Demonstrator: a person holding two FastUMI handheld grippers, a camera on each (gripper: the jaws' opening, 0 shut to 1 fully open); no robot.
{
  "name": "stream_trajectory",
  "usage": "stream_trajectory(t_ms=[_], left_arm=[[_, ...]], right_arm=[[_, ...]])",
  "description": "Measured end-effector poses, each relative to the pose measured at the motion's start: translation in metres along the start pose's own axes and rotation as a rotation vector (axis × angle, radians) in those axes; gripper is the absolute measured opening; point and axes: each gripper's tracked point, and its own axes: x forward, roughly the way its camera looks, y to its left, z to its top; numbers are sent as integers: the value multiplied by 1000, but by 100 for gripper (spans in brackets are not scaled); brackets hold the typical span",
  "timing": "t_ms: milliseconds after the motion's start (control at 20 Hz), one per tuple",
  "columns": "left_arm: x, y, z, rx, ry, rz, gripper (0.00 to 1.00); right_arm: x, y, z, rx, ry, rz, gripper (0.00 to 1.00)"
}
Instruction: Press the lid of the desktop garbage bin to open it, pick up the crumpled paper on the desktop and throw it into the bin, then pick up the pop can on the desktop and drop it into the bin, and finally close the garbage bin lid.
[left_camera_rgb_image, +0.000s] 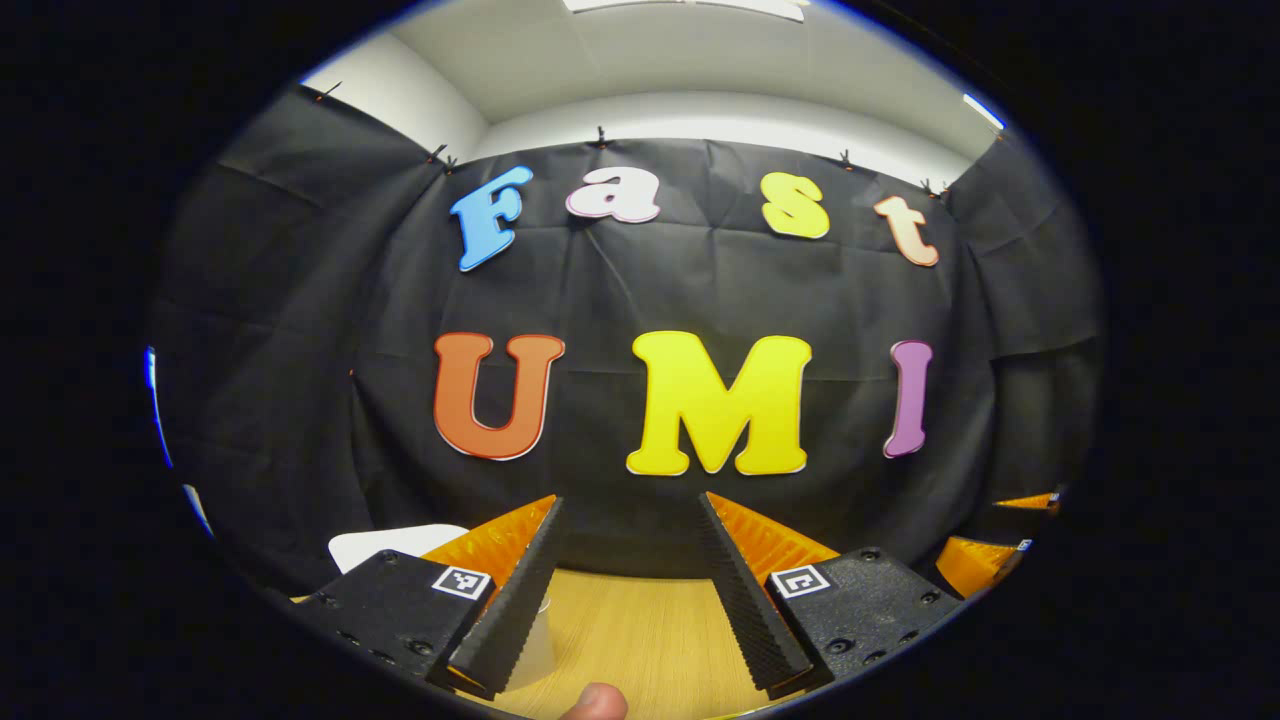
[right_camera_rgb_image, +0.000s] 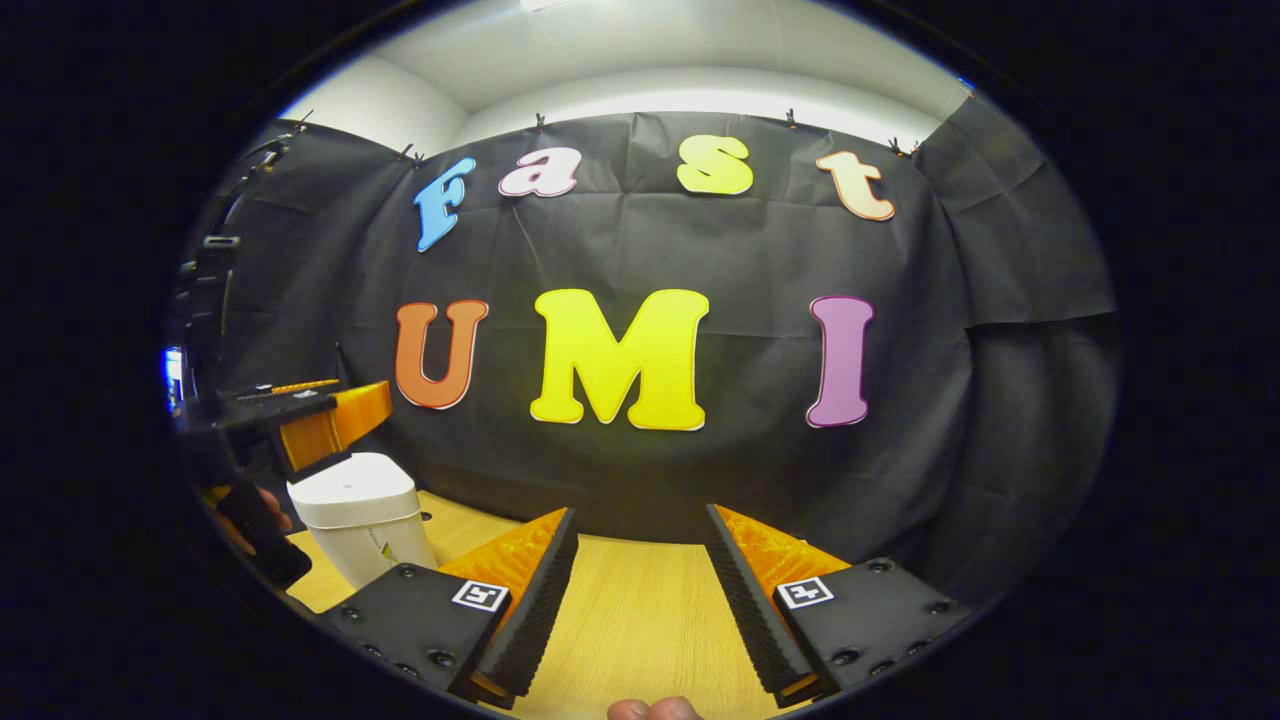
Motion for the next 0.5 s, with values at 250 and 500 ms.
stream_trajectory(t_ms=[250, 500], left_arm=[[-10, -10, 5, 78, -27, -58, 87], [-14, -16, 1, 53, -6, -77, 89]], right_arm=[[-7, -6, 8, 29, -36, -55, 82], [-6, -11, 18, 29, -66, -66, 82]])
